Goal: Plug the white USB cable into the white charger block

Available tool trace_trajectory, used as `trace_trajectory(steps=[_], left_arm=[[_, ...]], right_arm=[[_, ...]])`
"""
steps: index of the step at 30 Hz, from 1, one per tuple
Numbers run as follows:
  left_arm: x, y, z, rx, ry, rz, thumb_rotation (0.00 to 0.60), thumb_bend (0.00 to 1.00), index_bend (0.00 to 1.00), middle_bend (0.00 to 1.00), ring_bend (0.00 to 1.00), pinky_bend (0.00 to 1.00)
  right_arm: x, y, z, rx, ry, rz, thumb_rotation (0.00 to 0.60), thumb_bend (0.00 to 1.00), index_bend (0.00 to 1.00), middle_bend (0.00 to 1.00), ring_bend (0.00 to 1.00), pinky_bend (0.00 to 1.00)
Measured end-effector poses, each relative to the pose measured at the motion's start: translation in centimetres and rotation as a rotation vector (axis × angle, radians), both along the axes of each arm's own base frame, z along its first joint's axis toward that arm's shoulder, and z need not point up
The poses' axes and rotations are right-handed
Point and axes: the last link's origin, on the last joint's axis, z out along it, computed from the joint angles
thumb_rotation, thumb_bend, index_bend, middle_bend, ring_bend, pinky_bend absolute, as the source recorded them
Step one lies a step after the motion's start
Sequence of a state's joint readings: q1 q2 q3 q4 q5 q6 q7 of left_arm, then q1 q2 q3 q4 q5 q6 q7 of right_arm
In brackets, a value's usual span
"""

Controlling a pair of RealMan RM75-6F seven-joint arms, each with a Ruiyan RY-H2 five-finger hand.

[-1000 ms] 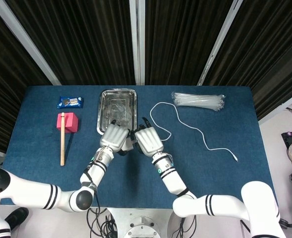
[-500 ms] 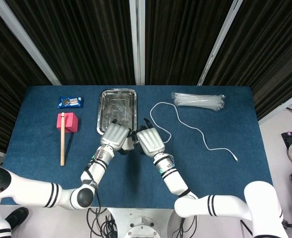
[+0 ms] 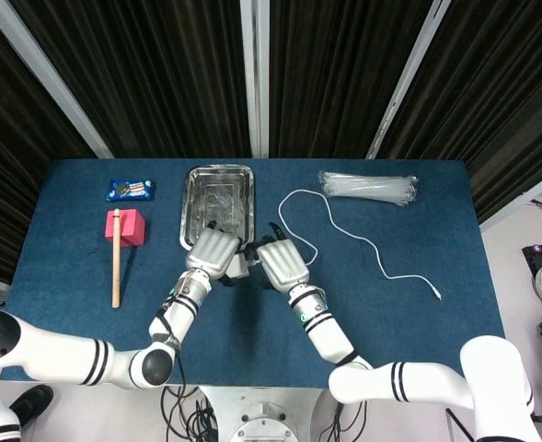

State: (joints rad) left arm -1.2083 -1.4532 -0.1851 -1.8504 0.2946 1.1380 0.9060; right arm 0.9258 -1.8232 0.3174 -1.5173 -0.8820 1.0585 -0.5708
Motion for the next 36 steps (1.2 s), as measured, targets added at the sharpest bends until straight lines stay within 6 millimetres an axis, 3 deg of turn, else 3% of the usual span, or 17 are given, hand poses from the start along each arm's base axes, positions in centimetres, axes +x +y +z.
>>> trace_trajectory(steps=[4,13,36], left_arm=[[-0.03,-0.08,0.11,0.001,0.002,-0.004,0.521,0.26,0.49,0.5,0.35,0.16],[0.25,-0.42,0.29,0.005,0.003,-0.02,0.518,0.26,0.49,0.5,0.35,0.16],[0.56,-0.51,0.1,0.007,0.014,-0.02,0.523,0.26,0.49,0.5,0.35,0.17]], right_arm=[[-0.41,-0.15,0.31,-0.01,0.005,-0.008,0.6,0.29,0.34,0.45,0.26,0.0],[-0.64,-0.23,0.49,-0.013,-0.001,-0.021,0.6,0.37,0.49,0.45,0.26,0.0],[0.01,0.2,0.04,-0.005,-0.001,-0.008,0.6,0.39,0.56,0.45,0.26,0.0]])
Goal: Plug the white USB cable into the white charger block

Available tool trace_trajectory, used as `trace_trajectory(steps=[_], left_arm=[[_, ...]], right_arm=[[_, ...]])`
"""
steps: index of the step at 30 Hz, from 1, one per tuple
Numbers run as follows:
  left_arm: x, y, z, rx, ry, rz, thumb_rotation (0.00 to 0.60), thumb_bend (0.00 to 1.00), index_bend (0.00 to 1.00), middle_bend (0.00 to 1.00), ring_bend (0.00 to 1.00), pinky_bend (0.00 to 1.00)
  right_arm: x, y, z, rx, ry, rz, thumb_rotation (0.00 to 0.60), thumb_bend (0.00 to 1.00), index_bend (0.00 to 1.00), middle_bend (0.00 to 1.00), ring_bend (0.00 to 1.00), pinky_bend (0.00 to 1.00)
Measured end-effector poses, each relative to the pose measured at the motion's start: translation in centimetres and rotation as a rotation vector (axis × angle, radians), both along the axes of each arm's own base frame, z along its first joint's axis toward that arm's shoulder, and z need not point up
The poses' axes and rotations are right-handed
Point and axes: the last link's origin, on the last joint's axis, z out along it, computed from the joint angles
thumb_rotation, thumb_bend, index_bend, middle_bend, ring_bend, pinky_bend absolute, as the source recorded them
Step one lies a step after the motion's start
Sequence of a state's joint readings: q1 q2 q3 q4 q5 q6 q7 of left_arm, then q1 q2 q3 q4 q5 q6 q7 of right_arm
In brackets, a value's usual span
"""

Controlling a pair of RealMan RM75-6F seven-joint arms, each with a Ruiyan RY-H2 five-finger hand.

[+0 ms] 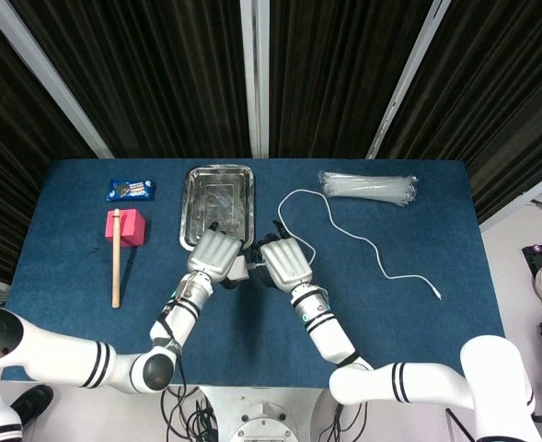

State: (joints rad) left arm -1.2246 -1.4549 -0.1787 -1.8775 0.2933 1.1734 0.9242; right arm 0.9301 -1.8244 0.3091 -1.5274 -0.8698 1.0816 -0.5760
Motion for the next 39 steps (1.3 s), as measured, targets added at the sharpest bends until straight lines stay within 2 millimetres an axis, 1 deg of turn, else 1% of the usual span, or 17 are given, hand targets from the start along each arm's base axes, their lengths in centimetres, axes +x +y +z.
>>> trace_trajectory(steps=[11,14,16,20,22,23,26,28,30,34,36,39], left_arm=[[-0.1,0.0,0.0,-0.004,-0.008,0.004,0.521,0.25,0.49,0.5,0.35,0.17],[-0.2,0.0,0.0,-0.004,-0.011,0.008,0.521,0.25,0.49,0.5,0.35,0.17],[-0.3,0.0,0.0,-0.004,-0.013,0.008,0.522,0.25,0.49,0.5,0.35,0.17],[-0.5,-0.1,0.1,-0.003,-0.017,0.0,0.523,0.25,0.49,0.49,0.35,0.17],[-0.8,-0.2,0.2,0.001,-0.022,-0.009,0.523,0.25,0.49,0.48,0.35,0.17],[-0.9,-0.3,0.2,0.003,-0.025,-0.014,0.524,0.24,0.48,0.48,0.35,0.17],[-1.5,-0.4,0.3,0.015,-0.032,-0.04,0.545,0.24,0.47,0.46,0.35,0.16],[-2.3,-0.6,0.3,0.023,-0.036,-0.056,0.583,0.24,0.45,0.45,0.35,0.16],[-3.3,-0.7,0.2,0.028,-0.039,-0.065,0.599,0.24,0.44,0.45,0.35,0.16],[-5.8,-0.9,-0.5,0.019,-0.01,-0.063,0.6,0.24,0.43,0.43,0.33,0.14],[-6.6,-0.9,-1.2,0.001,0.005,-0.051,0.6,0.23,0.39,0.41,0.31,0.13],[-7.3,-1.0,-2.0,-0.032,0.022,-0.031,0.6,0.21,0.27,0.34,0.25,0.1]], right_arm=[[0.1,0.2,-0.3,0.004,-0.007,-0.004,0.6,0.39,0.56,0.45,0.26,0.0],[0.0,0.2,-0.3,0.005,-0.007,-0.006,0.6,0.37,0.52,0.44,0.26,0.0],[-0.2,0.2,-0.2,0.006,-0.004,-0.007,0.6,0.33,0.4,0.41,0.23,0.0],[-0.6,0.2,0.3,0.009,0.003,-0.011,0.6,0.27,0.11,0.29,0.13,0.0],[-1.1,0.3,0.7,0.01,0.008,-0.019,0.6,0.24,0.02,0.22,0.09,0.0],[-1.4,0.4,0.9,0.011,0.009,-0.024,0.6,0.23,0.0,0.19,0.07,0.0],[-2.6,0.6,1.9,0.017,0.016,-0.047,0.6,0.22,0.0,0.13,0.03,0.0],[-3.6,0.8,2.8,0.011,0.025,-0.063,0.6,0.21,0.0,0.1,0.01,0.0],[-4.8,1.0,3.8,0.003,0.035,-0.077,0.6,0.19,0.0,0.08,0.0,0.0],[-6.8,1.3,6.3,-0.014,0.054,-0.101,0.6,0.17,0.0,0.05,0.0,0.0],[-8.0,1.6,7.6,-0.018,0.059,-0.12,0.6,0.18,0.0,0.04,0.0,0.0],[-9.5,2.0,9.2,-0.015,0.043,-0.151,0.6,0.18,0.0,0.04,0.0,0.0]])
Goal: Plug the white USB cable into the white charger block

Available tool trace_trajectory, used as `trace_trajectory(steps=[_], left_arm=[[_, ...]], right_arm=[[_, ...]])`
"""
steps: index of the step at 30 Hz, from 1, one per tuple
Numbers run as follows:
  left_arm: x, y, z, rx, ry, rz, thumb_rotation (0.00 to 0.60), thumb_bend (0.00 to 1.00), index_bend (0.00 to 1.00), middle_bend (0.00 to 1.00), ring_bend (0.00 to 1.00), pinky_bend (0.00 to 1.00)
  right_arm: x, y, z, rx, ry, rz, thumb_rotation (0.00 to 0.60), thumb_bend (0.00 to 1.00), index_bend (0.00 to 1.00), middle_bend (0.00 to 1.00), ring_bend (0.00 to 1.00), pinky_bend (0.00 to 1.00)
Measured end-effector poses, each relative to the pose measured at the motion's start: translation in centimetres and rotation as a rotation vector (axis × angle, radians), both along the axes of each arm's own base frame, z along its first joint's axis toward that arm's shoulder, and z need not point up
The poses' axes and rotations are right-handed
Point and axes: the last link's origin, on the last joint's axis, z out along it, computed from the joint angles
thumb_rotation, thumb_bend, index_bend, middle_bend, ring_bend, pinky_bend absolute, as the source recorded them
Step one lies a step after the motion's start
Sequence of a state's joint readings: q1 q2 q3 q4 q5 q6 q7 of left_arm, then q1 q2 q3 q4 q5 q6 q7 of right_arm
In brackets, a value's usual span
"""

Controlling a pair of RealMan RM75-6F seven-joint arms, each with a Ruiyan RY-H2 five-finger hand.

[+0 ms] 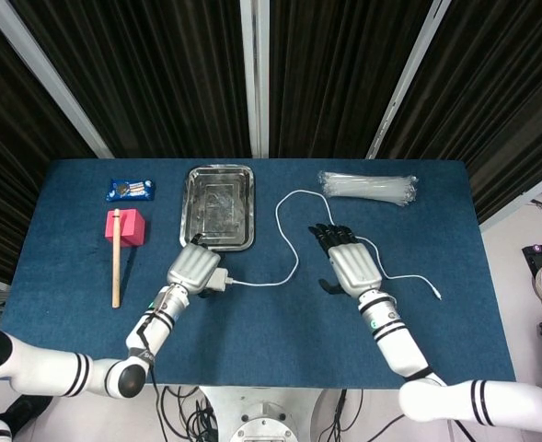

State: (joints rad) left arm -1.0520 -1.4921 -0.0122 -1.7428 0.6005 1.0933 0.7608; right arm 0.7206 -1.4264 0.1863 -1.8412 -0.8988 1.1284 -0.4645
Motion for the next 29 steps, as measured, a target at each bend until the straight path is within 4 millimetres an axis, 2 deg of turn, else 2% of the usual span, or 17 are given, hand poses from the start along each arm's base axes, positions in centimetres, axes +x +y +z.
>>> trace_trajectory(steps=[2,5,7,11,13,17,20,24,27,29], left_arm=[[-0.2,-0.1,-0.2,-0.011,0.004,0.011,0.6,0.2,0.2,0.29,0.22,0.1],[-0.2,0.0,0.3,0.007,-0.013,0.01,0.6,0.2,0.19,0.29,0.22,0.08],[-0.4,0.1,1.3,0.032,-0.036,0.004,0.6,0.2,0.19,0.29,0.22,0.07],[-1.5,0.6,4.6,0.127,-0.097,-0.013,0.6,0.19,0.21,0.29,0.22,0.07],[-2.6,0.7,6.8,0.201,-0.147,-0.022,0.6,0.19,0.22,0.29,0.22,0.07],[-6.6,-0.1,11.2,0.332,-0.235,-0.016,0.6,0.19,0.22,0.29,0.22,0.05],[-11.0,-2.0,14.3,0.402,-0.275,0.044,0.6,0.19,0.22,0.29,0.21,0.05],[-16.7,-6.3,17.6,0.494,-0.291,0.139,0.6,0.19,0.22,0.29,0.2,0.04],[-19.4,-9.6,19.1,0.55,-0.283,0.183,0.6,0.19,0.22,0.29,0.2,0.04],[-20.4,-11.5,19.6,0.576,-0.283,0.201,0.6,0.19,0.22,0.29,0.2,0.04]], right_arm=[[-0.7,0.3,0.8,-0.001,-0.018,-0.014,0.6,0.17,0.0,0.04,0.0,0.0],[-1.5,0.5,2.2,-0.018,-0.04,-0.014,0.6,0.18,0.0,0.04,0.0,0.0],[-2.1,0.6,3.3,-0.04,-0.049,-0.011,0.6,0.22,0.0,0.06,0.0,0.0],[-3.5,1.0,5.6,-0.088,-0.071,0.0,0.6,0.28,0.0,0.14,0.0,0.0],[-4.6,1.4,7.0,-0.117,-0.076,0.011,0.6,0.31,0.01,0.16,0.01,0.0],[-7.7,3.1,10.2,-0.189,-0.054,0.023,0.6,0.31,0.05,0.18,0.02,0.0],[-10.8,5.1,12.4,-0.247,-0.037,-0.007,0.6,0.31,0.05,0.18,0.02,0.0],[-14.3,8.3,14.4,-0.308,-0.019,-0.08,0.6,0.31,0.05,0.18,0.02,0.0],[-15.8,10.4,15.1,-0.34,-0.015,-0.123,0.6,0.33,0.05,0.18,0.02,0.0],[-16.5,11.5,15.4,-0.356,-0.016,-0.145,0.6,0.33,0.05,0.18,0.02,0.0]])
